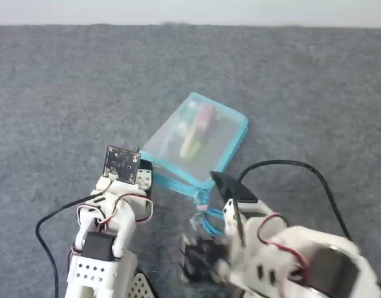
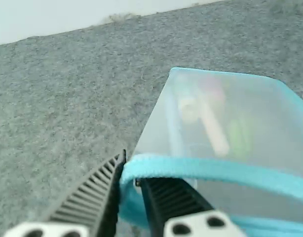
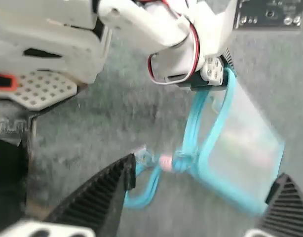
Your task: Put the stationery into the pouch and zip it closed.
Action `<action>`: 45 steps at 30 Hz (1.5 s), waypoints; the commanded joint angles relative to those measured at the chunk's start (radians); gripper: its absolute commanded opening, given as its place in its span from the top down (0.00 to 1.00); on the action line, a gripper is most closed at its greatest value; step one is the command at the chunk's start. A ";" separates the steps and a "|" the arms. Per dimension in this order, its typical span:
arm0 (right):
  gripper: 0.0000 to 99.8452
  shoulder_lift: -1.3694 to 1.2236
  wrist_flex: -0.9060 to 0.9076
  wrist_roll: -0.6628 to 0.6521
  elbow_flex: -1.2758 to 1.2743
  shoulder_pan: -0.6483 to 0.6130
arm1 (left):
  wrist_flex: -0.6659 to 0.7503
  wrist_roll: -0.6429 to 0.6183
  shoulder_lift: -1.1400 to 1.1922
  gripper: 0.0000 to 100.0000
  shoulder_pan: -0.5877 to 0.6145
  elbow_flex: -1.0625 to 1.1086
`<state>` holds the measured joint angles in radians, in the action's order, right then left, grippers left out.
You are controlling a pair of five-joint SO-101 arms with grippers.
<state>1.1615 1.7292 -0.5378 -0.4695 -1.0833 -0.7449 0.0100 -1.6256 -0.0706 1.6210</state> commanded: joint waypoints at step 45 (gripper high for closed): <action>0.62 -0.004 -0.587 0.078 -0.592 0.357 | -0.003 -0.017 -0.006 0.99 -0.002 -0.051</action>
<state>1.1492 1.2213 -0.4473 -1.0081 -0.7319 -0.7526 0.0069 -1.6256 -0.0706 1.6210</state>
